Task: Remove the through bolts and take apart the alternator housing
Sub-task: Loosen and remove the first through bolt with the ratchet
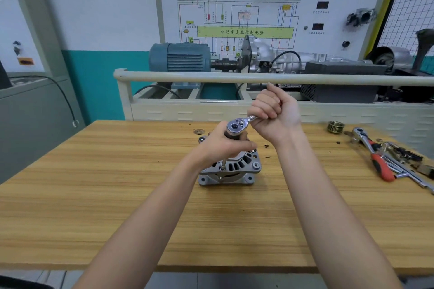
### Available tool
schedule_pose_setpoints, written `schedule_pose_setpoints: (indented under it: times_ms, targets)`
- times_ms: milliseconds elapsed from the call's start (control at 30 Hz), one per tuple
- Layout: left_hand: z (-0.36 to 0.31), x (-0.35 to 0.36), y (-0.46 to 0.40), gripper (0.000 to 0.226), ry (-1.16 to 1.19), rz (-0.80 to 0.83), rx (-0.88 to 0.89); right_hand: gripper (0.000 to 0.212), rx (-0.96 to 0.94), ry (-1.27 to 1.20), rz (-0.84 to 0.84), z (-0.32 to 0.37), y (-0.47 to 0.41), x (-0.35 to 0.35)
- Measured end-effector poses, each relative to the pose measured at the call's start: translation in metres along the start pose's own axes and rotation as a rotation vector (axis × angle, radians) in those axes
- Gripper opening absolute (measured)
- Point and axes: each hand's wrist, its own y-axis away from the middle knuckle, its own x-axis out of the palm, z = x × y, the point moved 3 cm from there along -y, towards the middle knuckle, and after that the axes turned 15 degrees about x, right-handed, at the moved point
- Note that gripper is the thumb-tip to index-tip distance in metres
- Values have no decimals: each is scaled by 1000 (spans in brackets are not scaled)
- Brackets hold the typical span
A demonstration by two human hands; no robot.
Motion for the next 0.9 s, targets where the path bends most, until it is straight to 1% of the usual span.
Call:
schedule_pose_setpoints:
  times_ms: [67,133,200,233,267,333,400,467,533,567,600,667,733,800,900]
  targets:
    - [3,3,0,39,-8,-121,20,44,-72,-47,-16,-3,4,-2]
    - [7,6,1,31,7,-274,54,48,-234,-83,-60,-10,14,-5]
    - [10,7,0,37,10,-468,73,53,-420,-91,-90,-22,26,-8]
    - [11,8,0,42,7,-545,72,54,-489,-86,-87,-29,32,-9]
    - [12,9,1,46,4,-582,70,54,-533,-80,-76,-35,36,-9]
    - [12,11,1,45,-3,-548,58,54,-540,-63,-61,-36,38,-8]
    - [11,6,2,35,-14,-413,28,55,-460,-35,-67,-26,33,-8]
    - [7,-1,3,31,-10,-229,20,54,-302,-3,-55,-13,22,-5]
    - [2,-5,2,31,-5,-58,28,48,-120,20,-27,-4,9,-1]
    - [0,-5,1,31,3,-12,25,45,-50,23,-17,0,3,1]
    - [0,-4,-1,32,13,-2,15,44,1,18,-11,2,-1,2]
    - [2,0,-2,37,34,-57,-5,43,37,-15,-8,4,-6,2]
    - [7,2,-2,37,44,-150,-7,44,-34,-62,-18,2,-3,0]
    - [10,3,-3,34,29,-292,13,49,-203,-102,-49,-5,6,-5]
    - [13,4,-5,41,28,-571,25,54,-493,-85,-90,-26,25,-8]
